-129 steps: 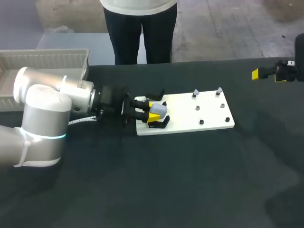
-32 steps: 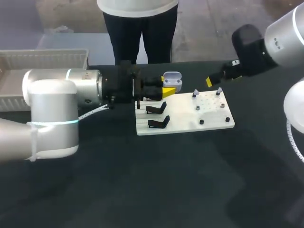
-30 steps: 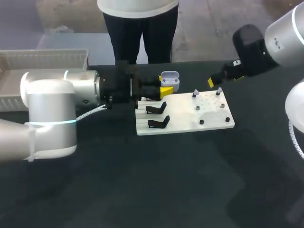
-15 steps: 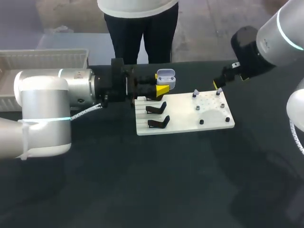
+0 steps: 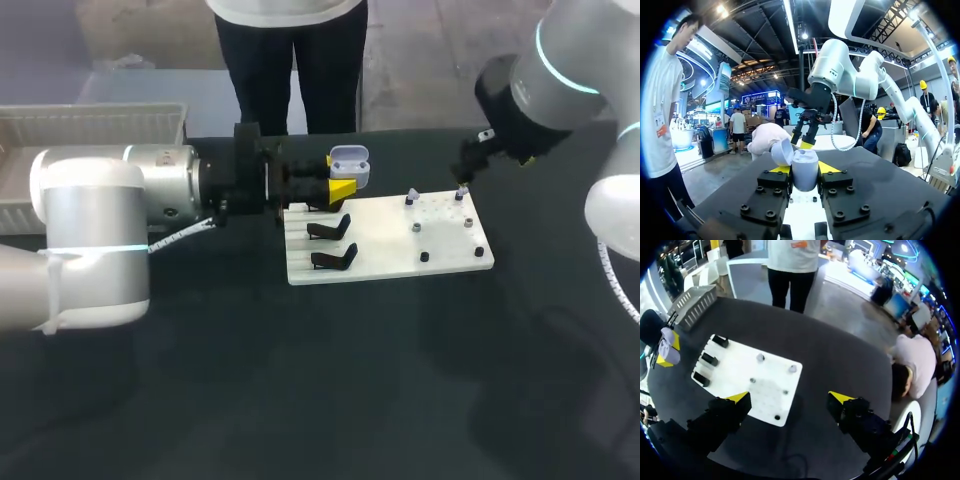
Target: Pick up each earbud case from the left stands, insert the matching earbuds, close the lid, and place the case in the box.
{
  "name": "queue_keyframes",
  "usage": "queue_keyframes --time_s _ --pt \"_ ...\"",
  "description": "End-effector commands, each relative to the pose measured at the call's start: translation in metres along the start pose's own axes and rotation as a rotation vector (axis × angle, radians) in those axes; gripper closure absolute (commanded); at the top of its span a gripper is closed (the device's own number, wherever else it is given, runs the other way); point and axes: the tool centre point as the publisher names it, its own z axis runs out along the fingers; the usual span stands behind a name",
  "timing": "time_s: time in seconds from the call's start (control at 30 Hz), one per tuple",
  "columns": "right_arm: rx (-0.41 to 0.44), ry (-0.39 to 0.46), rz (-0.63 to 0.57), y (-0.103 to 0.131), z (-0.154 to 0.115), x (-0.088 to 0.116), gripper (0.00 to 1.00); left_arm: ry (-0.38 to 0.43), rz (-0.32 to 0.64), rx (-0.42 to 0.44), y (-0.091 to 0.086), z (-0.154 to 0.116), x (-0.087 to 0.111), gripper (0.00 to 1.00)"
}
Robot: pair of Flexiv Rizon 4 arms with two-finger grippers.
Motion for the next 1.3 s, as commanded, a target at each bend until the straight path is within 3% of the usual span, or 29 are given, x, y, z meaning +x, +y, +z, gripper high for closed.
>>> queue_keyframes --time_s 0.03,0.43,0.7,1.3 --pt "0.019 0.036 0.012 0.003 0.0 -0.006 0.0 -0.003 0.003 -0.005 -0.001 0.0 0.0 1.0" --pt "0.019 0.036 0.012 0.003 0.0 -0.006 0.0 -0.003 0.003 -0.005 -0.001 0.0 0.0 1.0" --pt "0.065 0.071 -0.024 0.005 0.031 -0.003 0.0 -0.003 0.003 -0.005 -0.001 0.0 0.0 1.0" --pt "0.041 0.167 -0.066 -0.01 0.087 -0.015 0.0 -0.003 0.003 -0.005 -0.001 0.0 0.0 1.0"
